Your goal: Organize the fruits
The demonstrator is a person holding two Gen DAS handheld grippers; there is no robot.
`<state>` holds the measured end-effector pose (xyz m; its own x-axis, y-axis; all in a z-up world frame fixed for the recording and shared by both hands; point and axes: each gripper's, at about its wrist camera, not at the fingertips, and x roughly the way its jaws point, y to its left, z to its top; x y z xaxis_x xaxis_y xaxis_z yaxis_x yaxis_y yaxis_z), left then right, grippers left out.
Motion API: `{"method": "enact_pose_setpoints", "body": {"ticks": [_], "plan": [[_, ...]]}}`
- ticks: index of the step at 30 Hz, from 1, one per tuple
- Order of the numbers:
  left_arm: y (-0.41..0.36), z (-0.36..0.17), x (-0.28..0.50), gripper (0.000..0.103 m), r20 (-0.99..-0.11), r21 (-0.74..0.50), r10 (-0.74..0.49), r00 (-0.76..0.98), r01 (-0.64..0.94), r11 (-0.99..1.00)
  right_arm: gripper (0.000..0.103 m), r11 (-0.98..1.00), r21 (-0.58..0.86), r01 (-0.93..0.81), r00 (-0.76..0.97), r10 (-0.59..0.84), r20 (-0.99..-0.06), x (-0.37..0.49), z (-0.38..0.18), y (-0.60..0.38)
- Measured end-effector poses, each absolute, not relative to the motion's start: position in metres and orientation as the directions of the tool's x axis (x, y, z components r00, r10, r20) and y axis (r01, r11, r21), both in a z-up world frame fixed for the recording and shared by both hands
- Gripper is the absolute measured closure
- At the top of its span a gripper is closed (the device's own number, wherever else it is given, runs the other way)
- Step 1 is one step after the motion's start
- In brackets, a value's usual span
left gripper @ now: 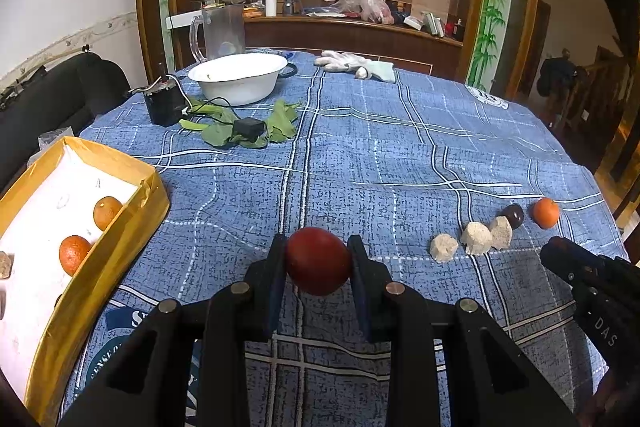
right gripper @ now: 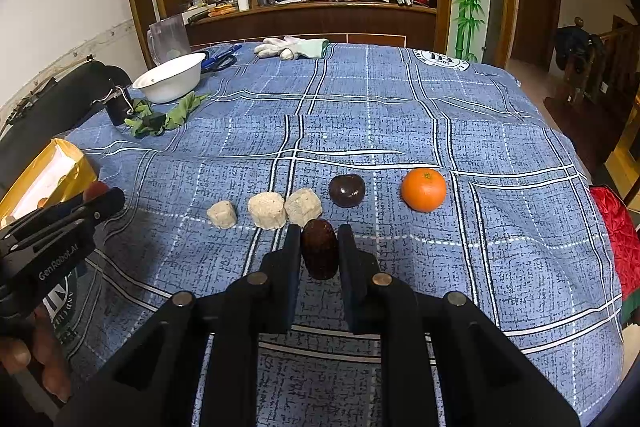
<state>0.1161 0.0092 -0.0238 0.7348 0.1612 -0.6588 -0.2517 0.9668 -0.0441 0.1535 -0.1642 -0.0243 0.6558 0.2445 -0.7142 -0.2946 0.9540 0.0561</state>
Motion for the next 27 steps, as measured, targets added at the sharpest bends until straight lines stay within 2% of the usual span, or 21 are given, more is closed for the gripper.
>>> {"method": "enact_pose_setpoints", "body": {"ticks": [11, 27], "plan": [[0.005, -0.021, 0.114, 0.074, -0.631, -0.029, 0.182, 0.754, -0.258, 0.966, 0.084, 0.953, 0.067, -0.295, 0.655, 0.253, -0.713, 0.156, -0.024, -0.166], [-0.007, -0.002, 0.093, 0.074, -0.558, 0.102, 0.313, 0.769, -0.31, 0.945, 0.084, 0.954, 0.079, -0.289, 0.671, 0.26, -0.694, 0.153, -0.018, -0.172]]}}
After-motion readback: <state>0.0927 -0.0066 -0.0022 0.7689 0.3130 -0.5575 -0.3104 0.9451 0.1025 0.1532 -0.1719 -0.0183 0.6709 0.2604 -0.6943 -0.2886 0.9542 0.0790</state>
